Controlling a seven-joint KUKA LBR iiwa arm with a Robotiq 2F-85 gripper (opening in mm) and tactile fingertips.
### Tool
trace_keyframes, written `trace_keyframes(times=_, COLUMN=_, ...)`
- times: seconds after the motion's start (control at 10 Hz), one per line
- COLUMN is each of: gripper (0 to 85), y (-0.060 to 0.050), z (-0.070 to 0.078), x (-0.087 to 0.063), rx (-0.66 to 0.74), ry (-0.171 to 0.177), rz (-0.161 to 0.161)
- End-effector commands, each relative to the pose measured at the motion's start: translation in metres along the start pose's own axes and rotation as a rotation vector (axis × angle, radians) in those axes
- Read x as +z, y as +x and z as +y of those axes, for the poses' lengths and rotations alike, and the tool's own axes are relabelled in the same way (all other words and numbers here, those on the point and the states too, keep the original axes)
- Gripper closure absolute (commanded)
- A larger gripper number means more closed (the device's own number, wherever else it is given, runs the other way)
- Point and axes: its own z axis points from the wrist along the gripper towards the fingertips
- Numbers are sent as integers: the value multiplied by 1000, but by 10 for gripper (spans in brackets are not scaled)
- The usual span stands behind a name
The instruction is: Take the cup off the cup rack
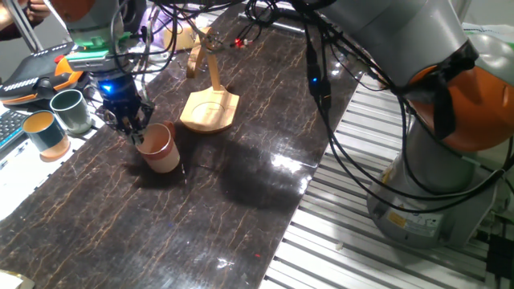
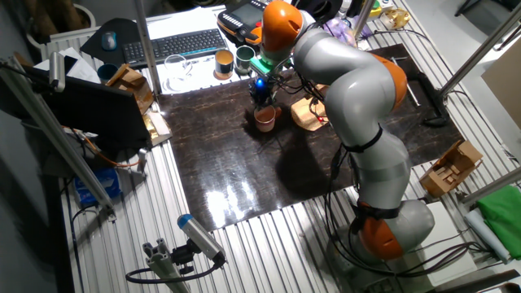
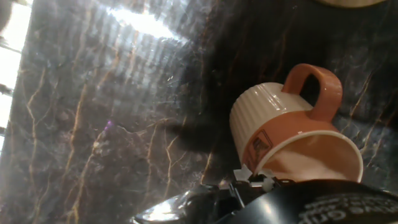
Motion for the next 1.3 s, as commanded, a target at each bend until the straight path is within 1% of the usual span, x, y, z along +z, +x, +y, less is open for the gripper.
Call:
trace_keyframes(times=0.0, gripper=840, y=0, z=0, x=-1, rx=2, ry=-5, rz=-1)
trace_keyframes(times=0.1, gripper=840, y=0, z=0, x=-1, rx=11, ry=-10, rz=-1)
trace_keyframes(times=0.2, gripper=840, y=0, z=0, x=-1, rx=23, ry=-16, rz=6)
trace_keyframes(times=0.4, gripper=840, y=0, z=1, x=0, rx=50, ry=-40, rz=19)
trace_keyframes(times=0.5, gripper=840, y=0, z=1, x=0, rx=62, ry=-61, rz=17)
trace_keyframes(times=0.6, gripper=843, y=0, z=1, x=0, rx=64, ry=-75, rz=13)
trace_keyframes(times=0.7, gripper=843, y=0, z=1, x=1, rx=67, ry=-87, rz=7)
trace_keyframes(times=0.8, gripper=833, y=0, z=2, x=1, rx=66, ry=-92, rz=6)
trace_keyframes(times=0.9, gripper=770, y=0, z=2, x=1, rx=64, ry=-96, rz=1)
trace_keyframes(times=1.0, gripper=627, y=0, z=2, x=1, rx=68, ry=-99, rz=-4)
trace_keyframes(times=1.1, gripper=587, y=0, z=2, x=2, rx=65, ry=-99, rz=-6)
trace_keyframes(times=1.2, gripper=580, y=-1, z=2, x=2, rx=64, ry=-100, rz=-8)
